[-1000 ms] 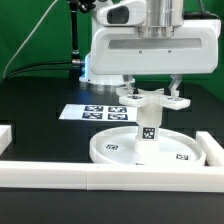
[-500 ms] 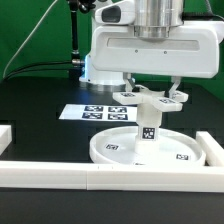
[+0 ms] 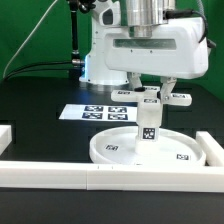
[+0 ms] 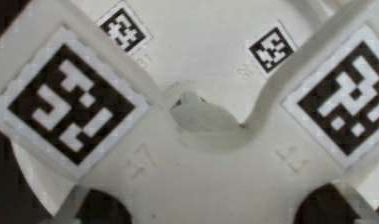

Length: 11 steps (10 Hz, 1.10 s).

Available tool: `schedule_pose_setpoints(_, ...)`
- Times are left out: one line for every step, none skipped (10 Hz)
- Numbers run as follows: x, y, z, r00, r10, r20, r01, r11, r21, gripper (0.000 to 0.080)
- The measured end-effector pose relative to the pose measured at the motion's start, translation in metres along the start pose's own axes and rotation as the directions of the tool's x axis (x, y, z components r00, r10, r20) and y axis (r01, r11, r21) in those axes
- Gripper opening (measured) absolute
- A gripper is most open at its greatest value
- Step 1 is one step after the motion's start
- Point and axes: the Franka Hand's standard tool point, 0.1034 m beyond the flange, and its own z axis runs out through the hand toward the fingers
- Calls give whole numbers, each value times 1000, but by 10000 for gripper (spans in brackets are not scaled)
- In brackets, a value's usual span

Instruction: Assemble round table

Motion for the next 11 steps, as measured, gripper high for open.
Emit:
schedule_pose_setpoints(0,-1,0,995,97,-5,-97,995,6,442)
schedule_pose_setpoints(1,-1,0,986,166,-3,-166,986,7,442)
schedule_pose_setpoints(1,-1,0,979,206,-1,-206,979,8,442)
schedule_pose_setpoints(1,-1,0,971,240,1,-240,971,10,452)
schedule_pose_setpoints(0,-1,-1,977,214,2,-214,977,9,452)
schedule_pose_setpoints(-2,-2,-6,984,176,10,-177,984,4,594)
schedule_pose_setpoints(-3,-4,-15,989,148,17,-148,989,8,594)
schedule_pose_setpoints(-4,-6,-23,991,132,20,-132,991,16,640)
schedule_pose_setpoints(-5,-8,-26,993,119,23,-120,993,18,647)
schedule_pose_setpoints(-5,-7,-24,993,120,23,-120,993,15,647)
schedule_pose_setpoints(-5,-7,-23,993,114,23,-114,993,14,648)
